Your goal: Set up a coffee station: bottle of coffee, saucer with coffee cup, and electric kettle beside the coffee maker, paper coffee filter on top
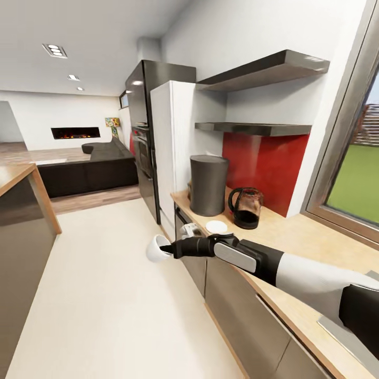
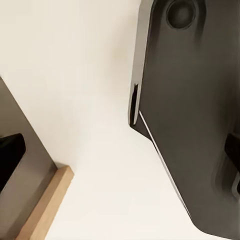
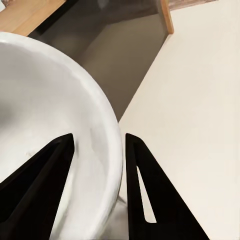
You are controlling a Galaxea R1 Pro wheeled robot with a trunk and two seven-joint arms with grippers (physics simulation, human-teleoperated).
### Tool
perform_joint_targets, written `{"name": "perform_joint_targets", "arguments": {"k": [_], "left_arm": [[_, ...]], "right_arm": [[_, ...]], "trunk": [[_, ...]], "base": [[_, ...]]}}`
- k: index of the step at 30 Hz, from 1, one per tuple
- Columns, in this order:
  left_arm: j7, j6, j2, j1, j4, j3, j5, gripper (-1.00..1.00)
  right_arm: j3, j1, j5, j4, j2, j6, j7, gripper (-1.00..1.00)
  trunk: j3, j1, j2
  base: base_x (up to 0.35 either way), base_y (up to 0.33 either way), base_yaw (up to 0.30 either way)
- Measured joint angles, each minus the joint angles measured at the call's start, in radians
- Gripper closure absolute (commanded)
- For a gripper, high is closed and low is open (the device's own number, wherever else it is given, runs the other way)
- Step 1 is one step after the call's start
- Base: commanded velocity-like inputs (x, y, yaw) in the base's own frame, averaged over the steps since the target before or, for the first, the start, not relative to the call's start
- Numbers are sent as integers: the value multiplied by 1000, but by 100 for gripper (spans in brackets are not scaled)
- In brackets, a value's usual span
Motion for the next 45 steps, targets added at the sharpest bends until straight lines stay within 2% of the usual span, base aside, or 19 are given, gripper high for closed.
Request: {"name": "perform_joint_targets", "arguments": {"k": [30,45], "left_arm": [[0,0,0,0,0,0,0,-100],[0,0,0,0,0,0,1,-100]], "right_arm": [[0,0,-1,3,0,0,0,100],[0,0,-1,3,0,0,0,100]], "trunk": [[0,0,0],[0,0,0]], "base": [[284,234,-5],[256,247,-233]]}}
